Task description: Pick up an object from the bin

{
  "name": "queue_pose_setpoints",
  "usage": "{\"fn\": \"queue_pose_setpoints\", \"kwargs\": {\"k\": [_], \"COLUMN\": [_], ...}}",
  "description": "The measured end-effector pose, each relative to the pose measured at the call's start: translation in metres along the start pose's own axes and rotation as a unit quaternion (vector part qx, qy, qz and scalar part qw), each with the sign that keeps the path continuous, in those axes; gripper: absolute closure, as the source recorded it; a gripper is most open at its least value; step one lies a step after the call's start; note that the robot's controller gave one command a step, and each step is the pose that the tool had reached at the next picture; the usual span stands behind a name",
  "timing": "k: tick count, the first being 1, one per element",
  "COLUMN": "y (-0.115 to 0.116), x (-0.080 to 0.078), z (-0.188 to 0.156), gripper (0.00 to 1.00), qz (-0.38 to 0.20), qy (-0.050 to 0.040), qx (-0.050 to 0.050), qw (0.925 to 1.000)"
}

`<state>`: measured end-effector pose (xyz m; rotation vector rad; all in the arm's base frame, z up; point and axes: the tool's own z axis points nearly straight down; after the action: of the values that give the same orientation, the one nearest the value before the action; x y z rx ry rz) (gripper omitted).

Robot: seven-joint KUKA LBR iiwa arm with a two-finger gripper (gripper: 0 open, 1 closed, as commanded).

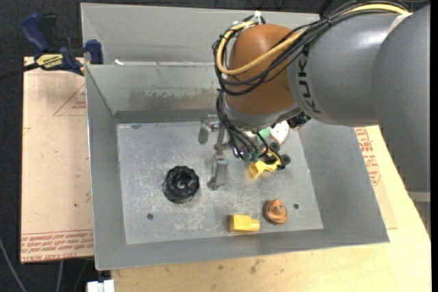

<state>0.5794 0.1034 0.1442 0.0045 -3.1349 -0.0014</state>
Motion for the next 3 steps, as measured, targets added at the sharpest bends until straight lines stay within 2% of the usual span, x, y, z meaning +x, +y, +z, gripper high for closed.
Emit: {"fn": "queue_pose_setpoints", "kwargs": {"k": [1,2,3], "y": [0.000,0.023,0.073], "x": [-0.002,-0.001,-0.023], "z": [-0.005,0.025,0.066], "gripper": [0.00,0.00,0.00], "qz": [0.001,-0.090,-0.206], "qy": [-0.0038,-0.0089,-0.0028], "qx": [0.000,0.001,0.001], "qw": [1.0000,0.9959,0.9786]}}
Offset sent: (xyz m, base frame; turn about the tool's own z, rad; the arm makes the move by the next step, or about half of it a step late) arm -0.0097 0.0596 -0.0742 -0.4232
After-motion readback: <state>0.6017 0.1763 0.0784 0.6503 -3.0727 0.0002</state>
